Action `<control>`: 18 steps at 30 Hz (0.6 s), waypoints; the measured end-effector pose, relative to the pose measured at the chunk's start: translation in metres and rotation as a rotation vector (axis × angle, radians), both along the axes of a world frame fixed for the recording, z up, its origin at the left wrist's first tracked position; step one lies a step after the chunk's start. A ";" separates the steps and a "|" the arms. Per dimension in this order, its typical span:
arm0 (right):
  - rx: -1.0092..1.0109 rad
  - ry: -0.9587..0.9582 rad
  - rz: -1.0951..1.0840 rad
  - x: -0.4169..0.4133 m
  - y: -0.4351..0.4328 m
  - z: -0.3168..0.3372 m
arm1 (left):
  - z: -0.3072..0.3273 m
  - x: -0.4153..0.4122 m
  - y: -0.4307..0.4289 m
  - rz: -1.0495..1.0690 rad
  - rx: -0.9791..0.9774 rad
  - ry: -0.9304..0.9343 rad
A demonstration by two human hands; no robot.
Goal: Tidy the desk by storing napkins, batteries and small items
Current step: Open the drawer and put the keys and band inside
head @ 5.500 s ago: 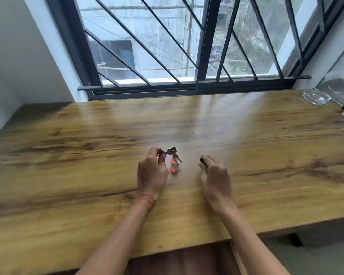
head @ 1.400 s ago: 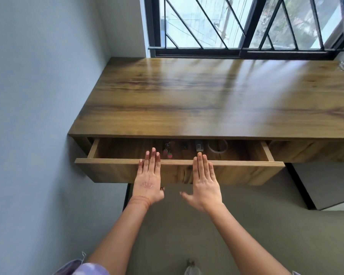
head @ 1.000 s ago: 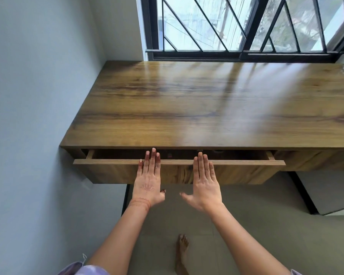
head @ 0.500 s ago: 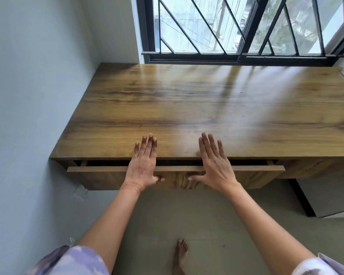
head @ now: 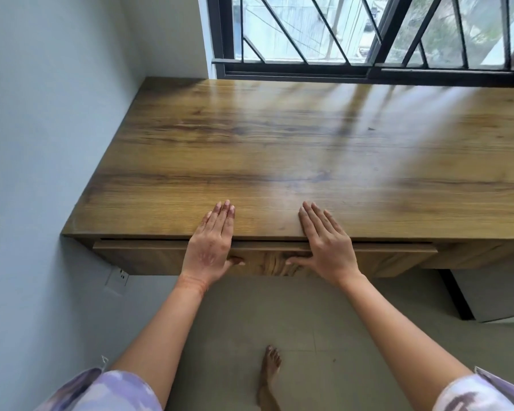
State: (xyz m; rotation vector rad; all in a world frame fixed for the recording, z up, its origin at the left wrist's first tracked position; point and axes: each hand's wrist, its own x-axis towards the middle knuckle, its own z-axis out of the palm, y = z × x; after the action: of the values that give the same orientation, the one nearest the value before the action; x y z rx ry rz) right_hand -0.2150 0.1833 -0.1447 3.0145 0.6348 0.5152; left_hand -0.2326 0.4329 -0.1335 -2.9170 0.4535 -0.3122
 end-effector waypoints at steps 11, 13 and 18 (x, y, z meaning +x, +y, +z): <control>0.058 -0.281 -0.020 0.009 0.005 -0.021 | -0.025 0.008 -0.007 0.102 0.029 -0.151; 0.059 -0.282 -0.021 0.010 0.005 -0.022 | -0.025 0.007 -0.007 0.113 0.030 -0.154; 0.038 -0.255 -0.041 0.010 0.005 -0.020 | -0.022 0.007 -0.010 0.145 0.042 -0.116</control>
State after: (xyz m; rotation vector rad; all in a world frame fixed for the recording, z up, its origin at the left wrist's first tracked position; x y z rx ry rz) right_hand -0.2048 0.1885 -0.1642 2.9169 0.5513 0.8992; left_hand -0.2257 0.4227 -0.1555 -2.8521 0.2269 -0.4416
